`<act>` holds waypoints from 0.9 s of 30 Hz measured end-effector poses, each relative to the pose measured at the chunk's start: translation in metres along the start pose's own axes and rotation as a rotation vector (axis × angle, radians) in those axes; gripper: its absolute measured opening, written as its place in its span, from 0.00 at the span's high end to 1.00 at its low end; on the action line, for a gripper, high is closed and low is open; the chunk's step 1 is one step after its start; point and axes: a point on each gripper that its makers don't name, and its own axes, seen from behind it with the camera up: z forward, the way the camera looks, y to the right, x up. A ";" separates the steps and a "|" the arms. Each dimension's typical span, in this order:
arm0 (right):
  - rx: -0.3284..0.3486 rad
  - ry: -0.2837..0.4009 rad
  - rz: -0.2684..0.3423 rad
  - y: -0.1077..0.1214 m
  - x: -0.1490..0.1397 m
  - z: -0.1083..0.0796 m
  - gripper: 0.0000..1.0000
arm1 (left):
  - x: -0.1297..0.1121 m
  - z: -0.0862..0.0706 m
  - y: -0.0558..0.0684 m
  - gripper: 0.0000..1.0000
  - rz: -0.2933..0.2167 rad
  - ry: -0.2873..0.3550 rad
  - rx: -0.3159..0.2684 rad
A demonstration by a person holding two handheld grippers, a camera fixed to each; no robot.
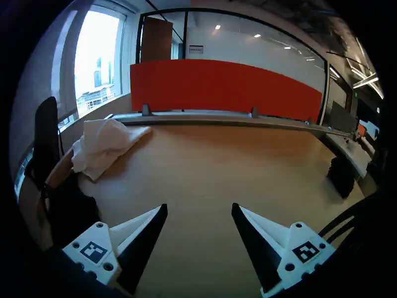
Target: Fold towel
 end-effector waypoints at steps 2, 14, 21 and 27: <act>0.011 0.003 0.002 -0.009 0.002 0.001 0.00 | 0.012 0.002 -0.003 0.04 -0.004 0.027 0.002; 0.077 0.026 0.016 -0.063 0.017 0.005 0.00 | 0.081 0.009 -0.010 0.04 -0.015 0.180 0.004; 0.102 0.049 0.043 -0.094 0.029 0.010 0.00 | 0.114 0.009 -0.008 0.04 -0.003 0.245 0.002; 0.130 0.057 0.058 -0.117 0.034 0.008 0.00 | 0.130 0.006 -0.009 0.04 -0.008 0.283 0.007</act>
